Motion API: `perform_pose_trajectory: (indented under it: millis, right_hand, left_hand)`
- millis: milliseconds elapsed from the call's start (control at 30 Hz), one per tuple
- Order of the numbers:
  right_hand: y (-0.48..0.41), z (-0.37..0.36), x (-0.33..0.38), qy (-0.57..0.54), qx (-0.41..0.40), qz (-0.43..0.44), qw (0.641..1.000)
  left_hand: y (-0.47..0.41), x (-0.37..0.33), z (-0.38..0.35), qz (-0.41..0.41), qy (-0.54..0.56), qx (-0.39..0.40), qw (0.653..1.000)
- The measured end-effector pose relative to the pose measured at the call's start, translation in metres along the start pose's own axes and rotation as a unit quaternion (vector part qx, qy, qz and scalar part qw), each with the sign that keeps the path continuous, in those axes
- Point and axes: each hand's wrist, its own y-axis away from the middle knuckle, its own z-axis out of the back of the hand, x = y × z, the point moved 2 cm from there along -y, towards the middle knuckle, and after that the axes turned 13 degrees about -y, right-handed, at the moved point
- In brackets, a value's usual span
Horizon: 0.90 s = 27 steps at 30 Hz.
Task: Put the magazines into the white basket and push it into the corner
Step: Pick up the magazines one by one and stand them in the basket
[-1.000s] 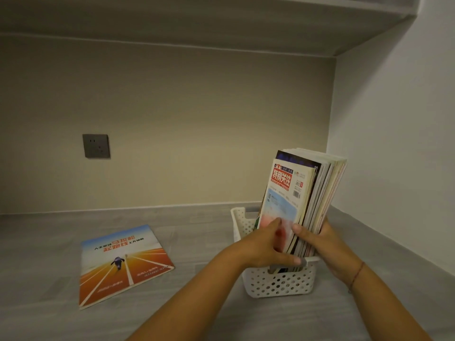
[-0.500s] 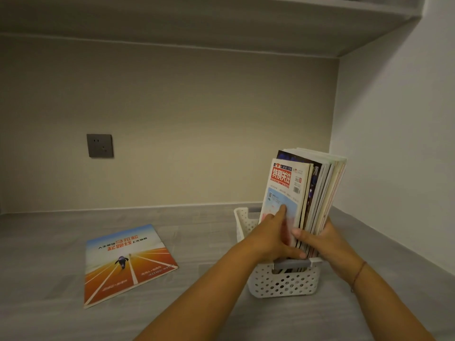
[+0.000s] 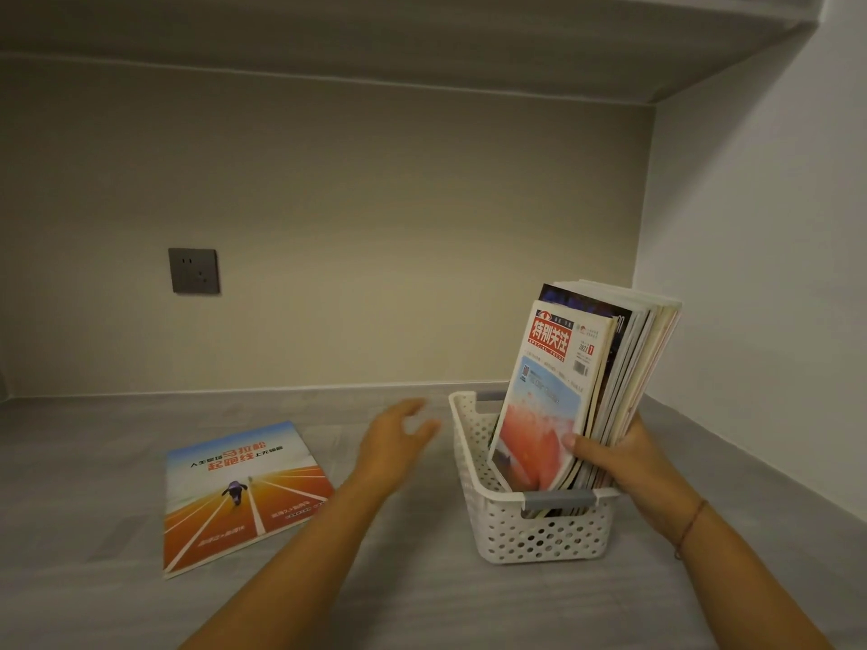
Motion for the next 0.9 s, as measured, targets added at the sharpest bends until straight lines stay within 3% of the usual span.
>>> perform_pose_trajectory:
  millis: [67,167,333,567,700,900]
  right_hand:
    - [0.000,0.000,0.000,0.002,-0.001,-0.001,1.000]
    - [0.000,0.000,0.000,0.000,0.001,-0.002,1.000]
    - [-0.001,0.000,-0.001,-0.006,0.007,-0.005,1.000]
    - [-0.002,0.003,-0.003,-0.007,0.005,-0.011,1.000]
    - [-0.002,0.004,-0.005,-0.010,-0.002,-0.015,1.000]
    - [-0.002,0.003,-0.005,-0.012,-0.005,-0.017,1.000]
  left_hand:
    - [-0.009,0.049,0.025,0.117,-0.124,-0.035,0.985]
    - [-0.011,0.124,0.066,0.283,-0.285,-0.016,0.916]
    - [0.003,0.187,0.108,0.416,-0.303,-0.011,0.857]
    - [0.001,0.188,0.119,0.435,-0.316,0.005,0.843]
    - [-0.007,0.194,0.128,0.395,-0.362,0.078,0.841]
    - [-0.021,0.206,0.127,0.378,-0.374,0.094,0.842]
